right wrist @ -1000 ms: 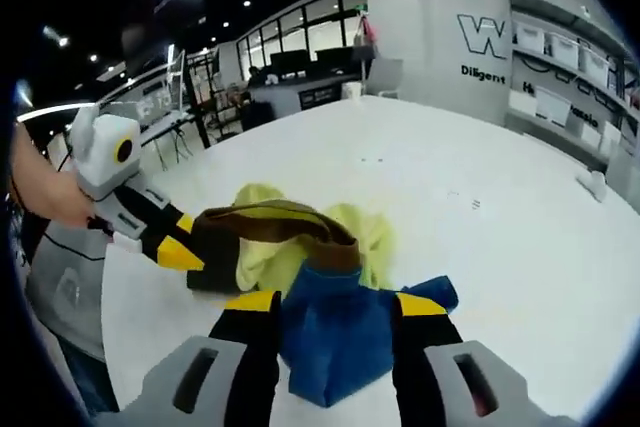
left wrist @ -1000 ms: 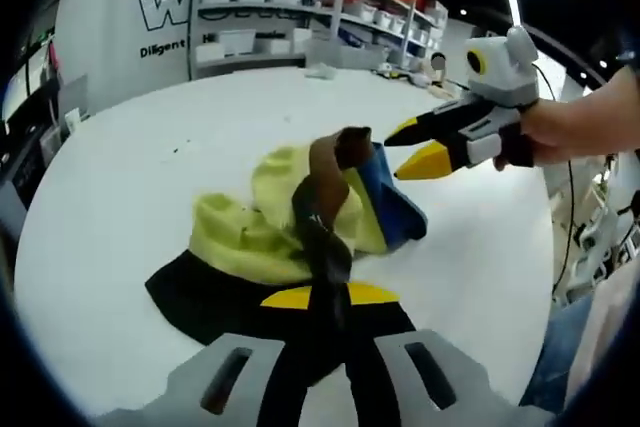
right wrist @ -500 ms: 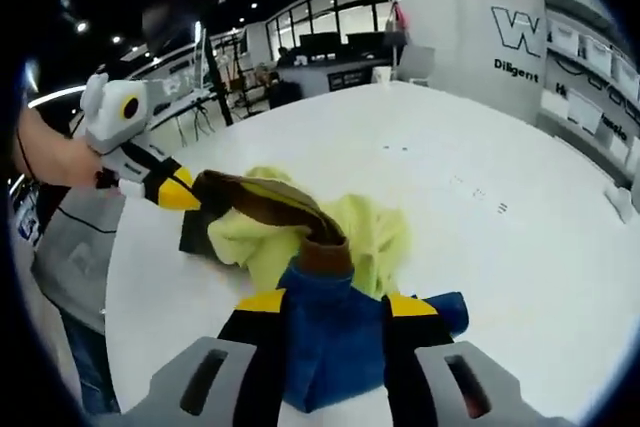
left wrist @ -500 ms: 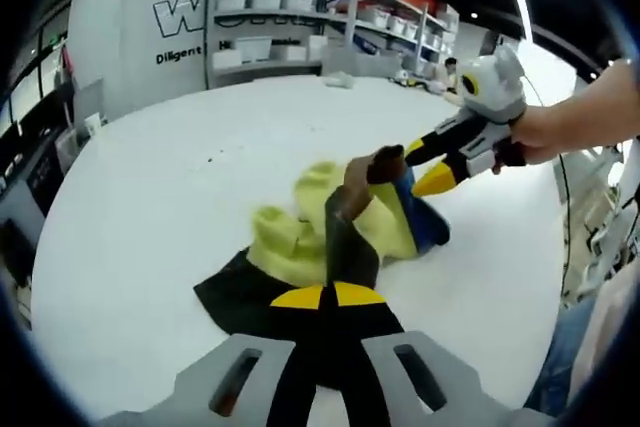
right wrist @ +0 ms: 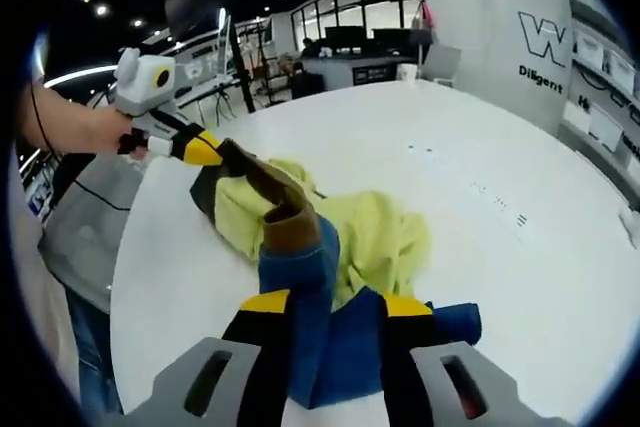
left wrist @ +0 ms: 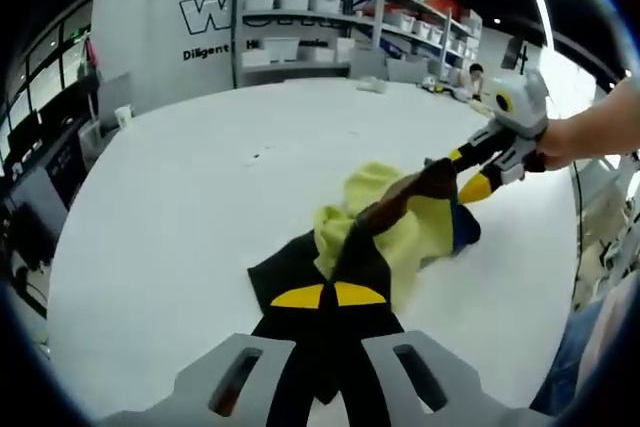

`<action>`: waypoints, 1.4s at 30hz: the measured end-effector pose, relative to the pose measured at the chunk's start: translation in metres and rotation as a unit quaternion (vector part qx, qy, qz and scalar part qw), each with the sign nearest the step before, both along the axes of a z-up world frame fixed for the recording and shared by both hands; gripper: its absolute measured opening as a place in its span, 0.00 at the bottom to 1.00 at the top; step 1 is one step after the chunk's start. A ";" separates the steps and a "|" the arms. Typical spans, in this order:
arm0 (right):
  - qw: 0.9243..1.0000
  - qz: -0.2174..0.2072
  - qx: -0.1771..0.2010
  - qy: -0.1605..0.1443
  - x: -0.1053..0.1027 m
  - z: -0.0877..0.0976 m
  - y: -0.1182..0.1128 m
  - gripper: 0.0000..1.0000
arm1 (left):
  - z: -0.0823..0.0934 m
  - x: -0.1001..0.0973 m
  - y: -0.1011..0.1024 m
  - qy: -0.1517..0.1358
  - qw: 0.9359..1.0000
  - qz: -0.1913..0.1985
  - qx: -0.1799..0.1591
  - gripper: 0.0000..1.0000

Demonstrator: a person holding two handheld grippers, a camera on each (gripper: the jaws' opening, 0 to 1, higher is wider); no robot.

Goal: Fold the garment on the visible template until the final outline fits inside the template.

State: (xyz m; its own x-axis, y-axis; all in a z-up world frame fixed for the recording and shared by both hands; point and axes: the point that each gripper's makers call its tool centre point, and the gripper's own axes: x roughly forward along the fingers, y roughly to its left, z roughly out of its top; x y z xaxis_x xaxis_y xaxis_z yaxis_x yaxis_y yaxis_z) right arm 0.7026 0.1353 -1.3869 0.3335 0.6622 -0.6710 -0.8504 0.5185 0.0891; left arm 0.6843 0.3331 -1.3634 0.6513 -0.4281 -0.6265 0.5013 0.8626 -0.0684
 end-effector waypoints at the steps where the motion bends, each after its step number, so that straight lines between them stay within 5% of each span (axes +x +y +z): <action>1: 1.000 0.006 -0.002 0.000 -0.001 0.000 0.002 0.27 | 0.000 0.001 0.004 0.000 1.000 0.006 0.001 0.04; 13: 0.997 0.070 -0.027 -0.017 -0.001 -0.003 0.024 0.26 | -0.004 -0.010 0.030 0.025 0.999 0.041 0.006 0.04; 22: 0.993 0.087 -0.076 -0.007 -0.005 -0.026 0.011 0.24 | -0.014 -0.031 0.051 0.047 0.997 0.062 0.004 0.04; 27: 0.996 0.073 -0.052 -0.010 -0.007 -0.016 0.013 0.24 | -0.015 -0.035 0.053 0.049 0.997 0.063 0.001 0.04; 33: 0.997 0.075 -0.010 -0.019 -0.036 0.000 0.036 0.28 | -0.011 -0.033 0.049 0.046 0.997 0.064 -0.004 0.04; 42: 0.998 0.022 -0.029 -0.049 -0.048 -0.012 0.047 0.30 | -0.009 -0.034 0.045 0.045 0.997 0.061 -0.006 0.04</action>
State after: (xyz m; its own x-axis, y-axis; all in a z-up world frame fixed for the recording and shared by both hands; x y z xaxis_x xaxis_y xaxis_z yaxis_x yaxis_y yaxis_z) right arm 0.6549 0.1819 -1.3989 0.3705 0.6388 -0.6743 -0.8758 0.4820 -0.0246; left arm 0.6499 0.3778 -1.3727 0.6396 -0.3575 -0.6805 0.3842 0.9154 -0.1197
